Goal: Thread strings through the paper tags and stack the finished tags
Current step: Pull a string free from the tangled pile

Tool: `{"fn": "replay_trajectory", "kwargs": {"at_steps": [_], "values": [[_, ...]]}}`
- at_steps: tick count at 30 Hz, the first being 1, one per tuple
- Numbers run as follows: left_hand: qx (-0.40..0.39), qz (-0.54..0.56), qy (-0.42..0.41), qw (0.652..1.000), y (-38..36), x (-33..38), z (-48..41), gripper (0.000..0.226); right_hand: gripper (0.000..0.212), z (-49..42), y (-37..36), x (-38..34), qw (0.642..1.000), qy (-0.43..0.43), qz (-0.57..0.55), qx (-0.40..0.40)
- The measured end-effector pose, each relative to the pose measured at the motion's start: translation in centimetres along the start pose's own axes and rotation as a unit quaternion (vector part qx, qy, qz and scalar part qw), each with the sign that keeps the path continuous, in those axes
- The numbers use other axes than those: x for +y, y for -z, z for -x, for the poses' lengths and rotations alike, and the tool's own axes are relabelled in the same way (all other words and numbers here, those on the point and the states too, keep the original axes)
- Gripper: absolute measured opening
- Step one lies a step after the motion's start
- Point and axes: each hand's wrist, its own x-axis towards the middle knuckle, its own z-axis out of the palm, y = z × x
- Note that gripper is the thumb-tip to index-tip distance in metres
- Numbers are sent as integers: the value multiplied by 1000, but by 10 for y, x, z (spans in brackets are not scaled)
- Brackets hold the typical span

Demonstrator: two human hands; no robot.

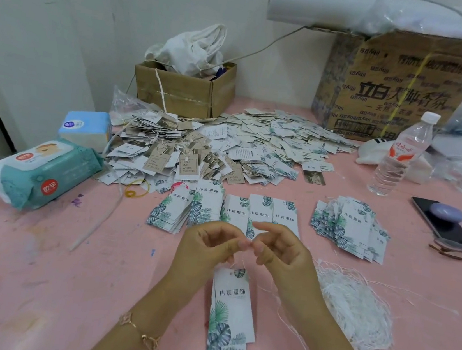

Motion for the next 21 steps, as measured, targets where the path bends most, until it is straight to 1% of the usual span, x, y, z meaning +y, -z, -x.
{"fn": "replay_trajectory", "kwargs": {"at_steps": [2, 3, 5, 6, 7, 9, 10, 11, 13, 16, 17, 19, 21], "values": [[31, 47, 19, 998, 0, 0, -1, 11, 36, 0, 0, 1, 997, -10, 82, 7], [56, 80, 32, 995, 0, 0, -2, 10, 41, 2, -1, 1, 990, -25, 139, -6], [109, 157, 54, 980, 1, 2, -5, 5, 48, 4, -2, 3, 968, -66, 232, -64], [133, 197, 61, 969, 2, 4, -7, 6, 46, 5, -2, 5, 960, -85, 247, -101], [154, 238, 67, 957, 5, 5, -8, 7, 37, 6, -4, 6, 954, -100, 245, -138], [179, 312, 79, 930, 12, 8, -11, 9, 11, 8, -7, 5, 944, -110, 240, -197], [185, 338, 84, 919, 17, 9, -13, 11, 12, 10, -8, 5, 941, -107, 241, -210], [192, 356, 86, 911, 22, 10, -14, 14, 18, 10, -9, 4, 942, -107, 235, -216], [206, 370, 85, 902, 29, 11, -17, 18, 20, 9, -8, 0, 951, -106, 211, -201], [241, 355, 75, 900, 34, 12, -19, 22, 5, 6, -4, -6, 979, -99, 113, -136], [249, 347, 76, 901, 34, 11, -19, 23, 3, 5, -3, -7, 986, -102, 76, -107], [237, 340, 87, 906, 30, 9, -17, 22, 15, 4, -1, -6, 993, -105, 14, -53], [207, 334, 117, 912, 20, 5, -14, 21, 11, 3, -3, -5, 995, -93, -30, -13]]}}
